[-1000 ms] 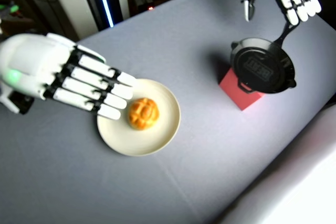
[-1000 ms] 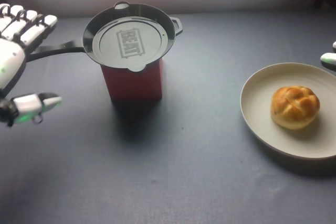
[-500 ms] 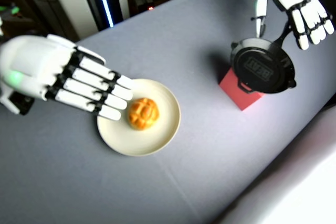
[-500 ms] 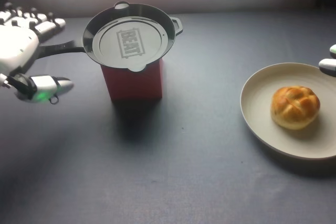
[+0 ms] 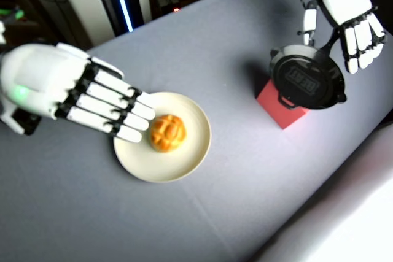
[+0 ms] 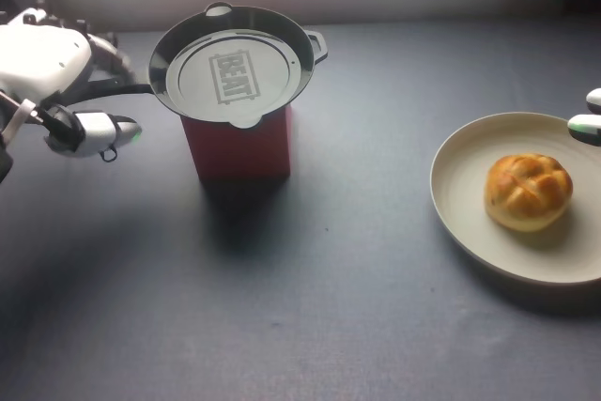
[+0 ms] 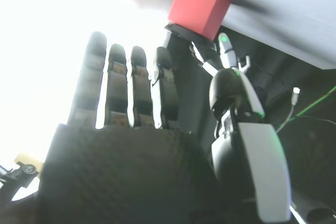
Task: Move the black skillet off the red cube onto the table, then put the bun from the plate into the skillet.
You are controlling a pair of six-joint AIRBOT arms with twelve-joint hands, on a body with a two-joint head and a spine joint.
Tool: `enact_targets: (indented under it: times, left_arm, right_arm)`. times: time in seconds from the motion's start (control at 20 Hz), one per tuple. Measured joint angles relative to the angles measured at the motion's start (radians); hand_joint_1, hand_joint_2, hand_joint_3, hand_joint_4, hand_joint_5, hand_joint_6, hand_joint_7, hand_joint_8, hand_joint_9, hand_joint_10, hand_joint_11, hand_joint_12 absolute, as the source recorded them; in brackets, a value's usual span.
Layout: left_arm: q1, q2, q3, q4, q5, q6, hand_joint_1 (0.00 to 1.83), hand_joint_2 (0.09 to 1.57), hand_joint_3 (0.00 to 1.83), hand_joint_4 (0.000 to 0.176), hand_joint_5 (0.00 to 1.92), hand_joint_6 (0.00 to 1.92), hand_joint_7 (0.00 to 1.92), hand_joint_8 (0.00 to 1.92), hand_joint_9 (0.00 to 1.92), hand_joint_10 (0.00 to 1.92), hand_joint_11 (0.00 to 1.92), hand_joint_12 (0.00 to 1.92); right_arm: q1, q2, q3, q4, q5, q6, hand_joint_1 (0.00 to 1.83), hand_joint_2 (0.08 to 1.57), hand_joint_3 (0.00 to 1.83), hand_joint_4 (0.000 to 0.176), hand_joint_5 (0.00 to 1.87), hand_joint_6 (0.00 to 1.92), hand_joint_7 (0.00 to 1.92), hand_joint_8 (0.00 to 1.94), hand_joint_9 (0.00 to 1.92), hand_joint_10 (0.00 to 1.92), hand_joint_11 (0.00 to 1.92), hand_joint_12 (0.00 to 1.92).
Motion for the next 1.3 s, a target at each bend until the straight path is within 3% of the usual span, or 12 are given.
enact_targets:
  times: [0.05,0.1,0.25,0.3,0.4,0.45,0.6,0.9,1.05,1.1,1.15,1.3]
  left_arm:
    - [0.000,-0.005,0.005,0.003,0.007,-0.017,0.91,1.15,0.00,0.000,0.79,1.46,0.89,1.33,0.95,1.48,0.87,1.72]
    - [0.000,-0.011,0.011,0.006,0.021,-0.050,0.87,1.17,0.00,0.000,0.70,1.81,0.80,1.87,0.93,1.89,0.93,1.91]
    - [0.000,-0.021,0.023,0.017,0.021,-0.082,0.91,1.17,0.00,0.000,0.75,1.92,0.90,1.92,1.06,1.92,1.12,1.92]
    - [0.000,-0.023,0.027,0.017,0.018,-0.100,0.90,1.20,0.01,0.000,0.83,1.92,1.11,1.92,1.30,1.92,1.35,1.92]
    - [0.009,-0.024,0.029,0.026,0.008,-0.137,0.90,1.22,0.01,0.000,0.88,1.92,1.16,1.92,1.36,1.92,1.42,1.92]
    - [0.017,-0.024,0.029,0.030,-0.002,-0.163,0.97,1.28,0.01,0.000,1.08,1.92,1.32,1.92,1.51,1.92,1.55,1.92]
    - [0.035,-0.024,0.028,0.033,-0.032,-0.208,1.03,1.32,0.01,0.000,1.22,1.92,1.46,1.92,1.63,1.92,1.68,1.92]
    - [0.067,-0.024,0.019,0.051,-0.132,-0.319,0.91,1.33,0.00,0.000,1.23,1.92,1.47,1.92,1.62,1.92,1.64,1.92]
    - [0.076,-0.024,0.017,0.051,-0.153,-0.341,1.08,1.30,0.00,0.000,1.27,1.92,1.48,1.92,1.63,1.92,1.65,1.92]
    - [0.083,-0.024,0.011,0.056,-0.172,-0.358,1.38,1.26,0.00,0.000,1.32,1.92,1.46,1.92,1.62,1.92,1.66,1.92]
    - [0.084,-0.024,0.010,0.070,-0.176,-0.365,1.45,1.25,0.00,0.000,1.33,1.92,1.46,1.92,1.61,1.92,1.66,1.92]
    - [0.091,-0.024,-0.005,0.083,-0.217,-0.383,1.50,1.24,0.00,0.000,1.34,1.92,1.44,1.92,1.60,1.92,1.64,1.92]
  right_arm:
    - [0.000,-0.001,0.000,0.001,0.001,0.000,0.30,1.36,0.00,0.022,0.33,0.00,0.21,0.00,0.16,0.00,0.21,0.07]
    - [0.000,-0.003,0.000,0.001,-0.001,0.000,0.30,1.37,0.00,0.019,0.32,0.00,0.21,0.00,0.16,0.00,0.22,0.07]
    - [0.000,-0.003,0.001,0.000,-0.003,0.000,0.30,1.37,0.00,0.001,0.32,0.00,0.21,0.00,0.16,0.00,0.21,0.07]
    - [0.000,-0.003,0.001,0.000,-0.005,0.000,0.29,1.37,0.00,0.000,0.33,0.00,0.22,0.00,0.17,0.00,0.22,0.07]
    - [0.000,-0.003,0.001,0.000,-0.004,0.003,0.29,1.38,0.00,0.000,0.33,0.01,0.23,0.01,0.17,0.01,0.22,0.08]
    - [0.000,-0.005,0.001,0.000,-0.004,0.003,0.25,1.38,0.00,0.000,0.32,0.00,0.22,0.00,0.15,0.00,0.20,0.07]
    - [0.000,-0.007,0.001,0.000,-0.005,0.003,0.21,1.39,0.00,0.000,0.31,0.00,0.21,0.00,0.14,0.00,0.20,0.06]
    - [0.000,-0.013,0.002,-0.002,-0.006,0.008,0.09,1.42,0.00,0.000,0.32,0.00,0.22,0.00,0.16,0.00,0.21,0.06]
    - [0.000,-0.013,0.002,0.000,-0.006,0.011,0.01,1.44,0.00,0.000,0.33,0.00,0.24,0.00,0.16,0.00,0.20,0.05]
    - [0.000,-0.013,0.002,0.000,-0.006,0.011,0.00,1.44,0.00,0.000,0.34,0.01,0.25,0.01,0.16,0.00,0.20,0.05]
    - [0.000,-0.013,0.002,0.000,-0.006,0.011,0.00,1.43,0.00,0.000,0.34,0.00,0.25,0.00,0.16,0.00,0.20,0.05]
    - [0.000,-0.013,0.002,0.000,-0.007,0.013,0.00,1.41,0.00,0.000,0.34,0.00,0.23,0.00,0.14,0.00,0.17,0.04]
